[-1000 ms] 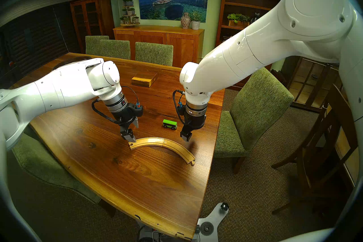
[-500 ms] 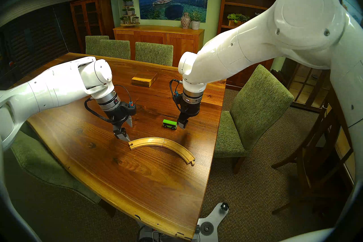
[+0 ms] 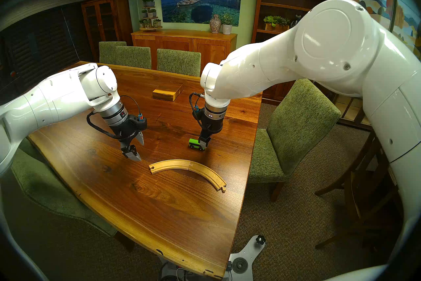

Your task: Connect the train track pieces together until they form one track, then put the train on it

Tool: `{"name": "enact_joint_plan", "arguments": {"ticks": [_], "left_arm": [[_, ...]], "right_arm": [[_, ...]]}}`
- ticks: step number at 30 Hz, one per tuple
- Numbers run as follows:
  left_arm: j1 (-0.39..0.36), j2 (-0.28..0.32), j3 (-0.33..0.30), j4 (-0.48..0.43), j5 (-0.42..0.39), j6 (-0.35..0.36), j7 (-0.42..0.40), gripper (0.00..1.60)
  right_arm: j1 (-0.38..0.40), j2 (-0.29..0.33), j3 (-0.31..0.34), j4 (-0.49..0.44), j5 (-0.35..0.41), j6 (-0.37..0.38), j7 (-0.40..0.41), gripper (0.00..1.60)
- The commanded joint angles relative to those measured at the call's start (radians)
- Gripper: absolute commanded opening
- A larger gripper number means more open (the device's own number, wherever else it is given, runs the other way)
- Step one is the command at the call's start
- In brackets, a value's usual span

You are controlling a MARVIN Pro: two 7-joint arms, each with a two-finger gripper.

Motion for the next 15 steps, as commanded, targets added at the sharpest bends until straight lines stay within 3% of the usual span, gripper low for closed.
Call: {"name": "enact_joint_plan", "arguments": {"ticks": [1, 15], "left_arm": [[-0.040, 0.003, -0.024, 0.001, 0.000, -0.009, -0.008, 1.60], [-0.039, 0.001, -0.025, 0.007, 0.000, -0.022, -0.014, 1.60]], "right_arm": [[-0.016, -0.037, -0.009, 0.112, -0.044, -0.013, 0.061, 1.60], [-0.113, -0.093, -0.052, 0.302, -0.102, -0.041, 0.193, 1.60]]}}
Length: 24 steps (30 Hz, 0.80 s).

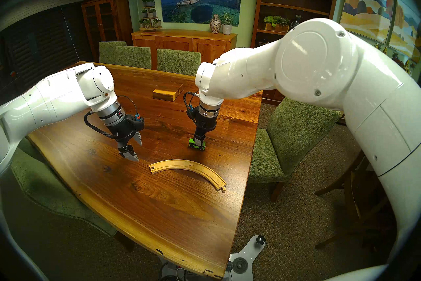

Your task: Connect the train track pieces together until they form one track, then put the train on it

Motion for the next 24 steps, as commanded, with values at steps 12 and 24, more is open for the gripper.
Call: {"name": "enact_joint_plan", "arguments": {"ticks": [12, 24], "left_arm": [[-0.037, -0.005, -0.025, 0.000, 0.000, -0.005, -0.004, 1.60], [-0.036, -0.006, -0.024, 0.003, 0.000, -0.011, -0.005, 1.60]], "right_arm": [[-0.111, -0.047, -0.045, 0.254, -0.054, -0.031, 0.126, 1.60], [-0.187, -0.059, -0.078, 0.366, -0.076, -0.044, 0.196, 1.60]]}}
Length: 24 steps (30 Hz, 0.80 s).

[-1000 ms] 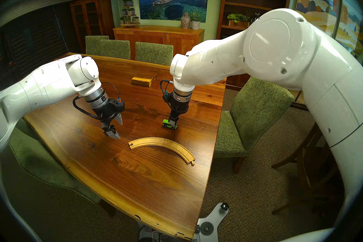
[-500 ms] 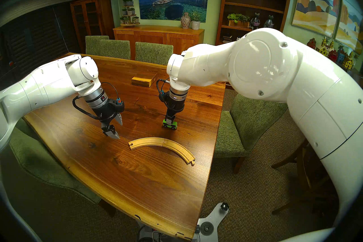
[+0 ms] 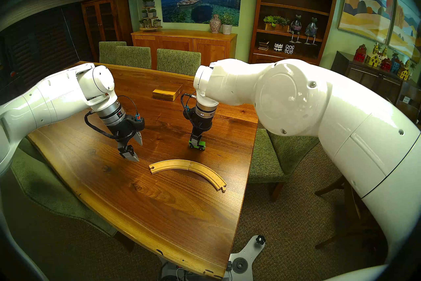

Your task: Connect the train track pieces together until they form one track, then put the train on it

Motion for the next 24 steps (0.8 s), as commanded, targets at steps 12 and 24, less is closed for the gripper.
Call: {"name": "enact_joint_plan", "arguments": {"ticks": [12, 24], "left_arm": [[-0.036, -0.003, -0.024, 0.001, 0.000, 0.001, 0.000, 1.60], [-0.037, -0.004, -0.024, 0.002, 0.000, 0.003, -0.002, 1.60]], "right_arm": [[-0.062, -0.010, -0.034, 0.142, -0.024, -0.001, 0.089, 0.66], [-0.055, -0.015, -0.061, 0.185, -0.040, 0.030, 0.169, 0.00]]}}
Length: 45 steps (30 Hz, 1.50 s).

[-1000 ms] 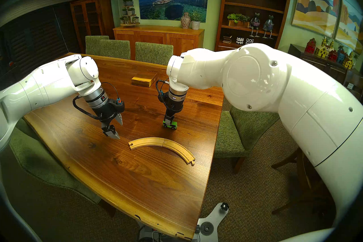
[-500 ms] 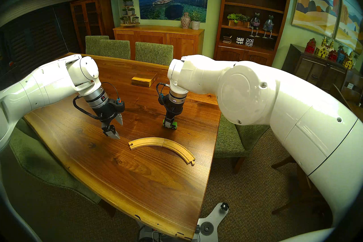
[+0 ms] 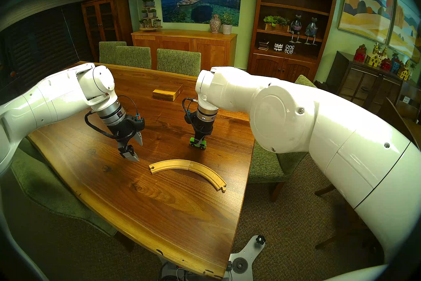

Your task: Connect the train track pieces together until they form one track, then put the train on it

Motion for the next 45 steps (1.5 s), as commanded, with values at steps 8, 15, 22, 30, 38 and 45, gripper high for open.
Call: {"name": "enact_joint_plan", "arguments": {"ticks": [8, 15, 22, 30, 38, 45], "left_arm": [[-0.038, -0.001, -0.025, -0.004, 0.001, 0.007, -0.001, 1.60], [-0.039, -0.001, -0.025, -0.005, 0.002, 0.011, -0.001, 1.60], [-0.039, -0.001, -0.025, -0.005, 0.002, 0.013, -0.001, 1.60], [-0.036, -0.001, -0.024, -0.005, 0.002, 0.013, -0.001, 1.60], [-0.035, -0.002, -0.024, -0.004, 0.001, 0.014, -0.001, 1.60], [-0.034, -0.002, -0.023, -0.004, 0.001, 0.015, -0.001, 1.60]], "right_arm": [[0.099, -0.020, -0.039, 0.041, -0.033, 0.092, 0.158, 0.00], [0.156, -0.029, -0.066, 0.005, -0.051, 0.171, 0.262, 0.00], [0.164, -0.016, -0.046, -0.048, -0.028, 0.260, 0.181, 0.00], [0.241, 0.002, -0.016, -0.221, 0.013, 0.321, 0.121, 0.00], [0.303, 0.021, 0.027, -0.376, 0.062, 0.368, 0.035, 0.00], [0.346, 0.048, 0.061, -0.477, 0.095, 0.399, -0.027, 0.00]]}}
